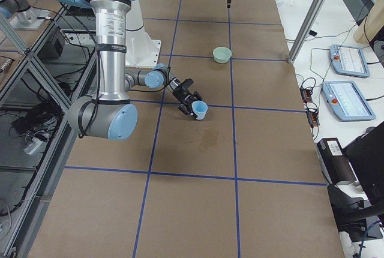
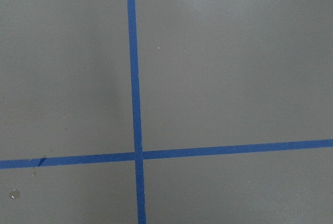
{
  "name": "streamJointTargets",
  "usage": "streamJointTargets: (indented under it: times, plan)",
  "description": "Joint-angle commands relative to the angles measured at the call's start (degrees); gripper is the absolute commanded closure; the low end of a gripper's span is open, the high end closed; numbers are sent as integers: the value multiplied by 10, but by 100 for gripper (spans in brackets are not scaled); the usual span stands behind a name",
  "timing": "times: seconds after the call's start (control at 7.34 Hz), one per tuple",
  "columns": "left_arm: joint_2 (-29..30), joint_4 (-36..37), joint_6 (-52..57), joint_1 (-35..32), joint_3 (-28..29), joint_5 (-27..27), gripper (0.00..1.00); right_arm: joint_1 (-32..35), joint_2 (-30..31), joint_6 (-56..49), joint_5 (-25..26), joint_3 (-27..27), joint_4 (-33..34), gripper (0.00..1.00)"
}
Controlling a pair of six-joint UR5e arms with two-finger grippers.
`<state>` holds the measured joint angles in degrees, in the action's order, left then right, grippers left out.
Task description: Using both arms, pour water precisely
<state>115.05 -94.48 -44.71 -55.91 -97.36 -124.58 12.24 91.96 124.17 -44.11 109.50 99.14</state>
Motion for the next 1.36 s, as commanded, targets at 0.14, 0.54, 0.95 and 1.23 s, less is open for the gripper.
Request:
streamJointTargets:
  times: [0.14, 0.54, 0.95, 1.23]
  plan:
    - [0, 0, 1, 0, 1, 0, 0, 1, 2, -2, 1, -3, 6, 9]
    - [0, 0, 3, 0, 2, -1, 0, 0, -1, -3, 1, -1, 16, 1]
    - [0, 0, 4, 0, 2, -1, 0, -1, 0, -5, 0, 12, 17, 1]
    - [0, 0, 3, 0, 0, -1, 0, -9, 0, -5, -3, 38, 80, 1]
